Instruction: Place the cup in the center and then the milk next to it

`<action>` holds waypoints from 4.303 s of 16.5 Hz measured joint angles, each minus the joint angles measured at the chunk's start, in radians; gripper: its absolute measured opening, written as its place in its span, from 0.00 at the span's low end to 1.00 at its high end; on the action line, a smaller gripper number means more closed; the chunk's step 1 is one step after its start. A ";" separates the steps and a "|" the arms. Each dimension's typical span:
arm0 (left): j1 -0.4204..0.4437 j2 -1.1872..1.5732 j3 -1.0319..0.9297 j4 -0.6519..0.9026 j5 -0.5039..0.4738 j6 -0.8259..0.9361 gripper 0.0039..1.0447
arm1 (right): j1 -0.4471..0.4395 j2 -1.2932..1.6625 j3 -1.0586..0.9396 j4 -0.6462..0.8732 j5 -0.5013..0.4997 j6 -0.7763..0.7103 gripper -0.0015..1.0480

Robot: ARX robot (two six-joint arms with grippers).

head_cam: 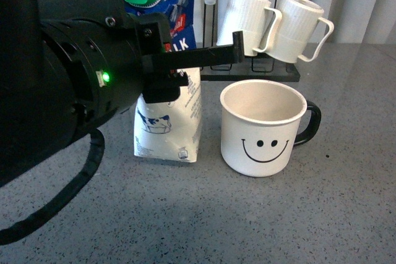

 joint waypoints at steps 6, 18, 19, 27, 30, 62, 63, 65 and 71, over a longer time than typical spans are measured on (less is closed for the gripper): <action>-0.022 0.057 0.033 0.022 -0.024 -0.060 0.04 | 0.000 0.000 0.000 0.000 0.000 0.000 0.94; -0.010 0.003 0.026 0.004 0.024 -0.097 0.94 | 0.000 0.000 0.000 0.000 0.000 0.000 0.94; -0.011 -0.015 0.018 0.000 0.027 -0.093 0.94 | 0.000 0.000 0.000 0.000 0.000 0.000 0.94; 0.009 -0.260 -0.049 -0.135 0.149 0.065 0.94 | 0.000 0.000 0.000 0.000 0.000 0.000 0.94; 0.061 -0.387 -0.061 -0.146 0.237 0.120 0.94 | 0.000 0.000 0.000 0.000 0.000 0.000 0.94; 0.624 -1.351 -0.636 -0.494 0.414 0.249 0.01 | 0.000 0.000 0.000 0.000 0.000 0.000 0.94; 0.624 -1.366 -0.636 -0.505 0.414 0.249 0.01 | 0.000 0.000 0.000 0.000 0.000 0.000 0.94; 0.624 -1.505 -0.636 -0.692 0.413 0.249 0.01 | 0.000 0.000 0.000 0.000 0.000 0.000 0.94; 0.624 -1.524 -0.636 -0.681 0.413 0.249 0.01 | 0.000 0.000 0.000 0.000 0.000 0.000 0.94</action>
